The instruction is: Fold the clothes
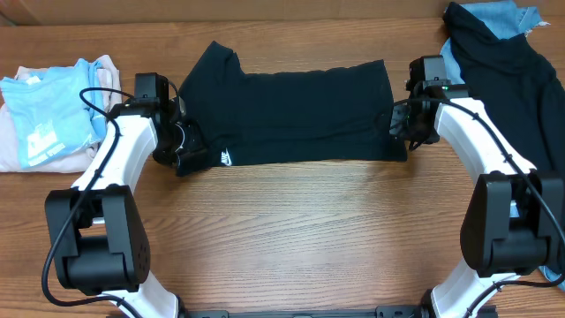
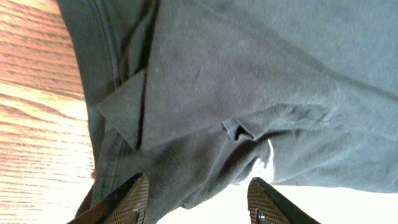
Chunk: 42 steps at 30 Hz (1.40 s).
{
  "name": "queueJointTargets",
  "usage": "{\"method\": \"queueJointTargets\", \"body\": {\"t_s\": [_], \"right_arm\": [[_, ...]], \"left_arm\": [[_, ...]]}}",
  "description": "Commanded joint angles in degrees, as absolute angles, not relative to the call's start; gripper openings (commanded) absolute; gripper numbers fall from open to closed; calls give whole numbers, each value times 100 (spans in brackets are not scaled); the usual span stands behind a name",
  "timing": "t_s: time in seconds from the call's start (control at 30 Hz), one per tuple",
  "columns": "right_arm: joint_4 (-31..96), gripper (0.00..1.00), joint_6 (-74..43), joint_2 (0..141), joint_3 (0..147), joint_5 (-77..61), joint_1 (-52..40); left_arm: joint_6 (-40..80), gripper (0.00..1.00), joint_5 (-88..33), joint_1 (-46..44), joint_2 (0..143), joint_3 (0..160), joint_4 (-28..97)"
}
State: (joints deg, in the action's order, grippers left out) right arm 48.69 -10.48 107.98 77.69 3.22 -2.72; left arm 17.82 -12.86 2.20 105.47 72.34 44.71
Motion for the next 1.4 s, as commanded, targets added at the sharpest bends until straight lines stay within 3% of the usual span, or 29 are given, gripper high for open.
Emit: {"method": "queueJointTargets", "body": {"t_s": [0.0, 0.37, 0.67, 0.77, 0.9, 0.93, 1.03, 1.37], "right_arm": [[4869, 49, -1046, 10787, 7638, 268, -255], [4991, 50, -1050, 10787, 7638, 266, -255], [5048, 50, -1050, 10787, 7638, 246, -255], [5070, 50, -1050, 10787, 7638, 246, -255], [5094, 50, -1050, 10787, 7638, 248, -255], [5094, 50, -1050, 10787, 7638, 248, -255], [5092, 50, -1050, 10787, 7638, 248, -255], [5000, 50, -1050, 10787, 7638, 248, -255]], "left_arm": [[1629, 56, -1079, 110, 10608, 7236, 4517], [1629, 66, -1009, 99, 10665, 7236, 3734], [1684, 62, -1033, 97, 11196, 7236, 3361], [1780, 50, -1125, 97, 11299, 7236, 3234], [1780, 16, -1660, 99, 11308, 7249, 2950], [1782, 11, -1817, 99, 11308, 7264, 2873], [1782, 8, -2213, 99, 11301, 7317, 2661], [1846, 5, -1903, 165, 11297, 7404, 2237]]}}
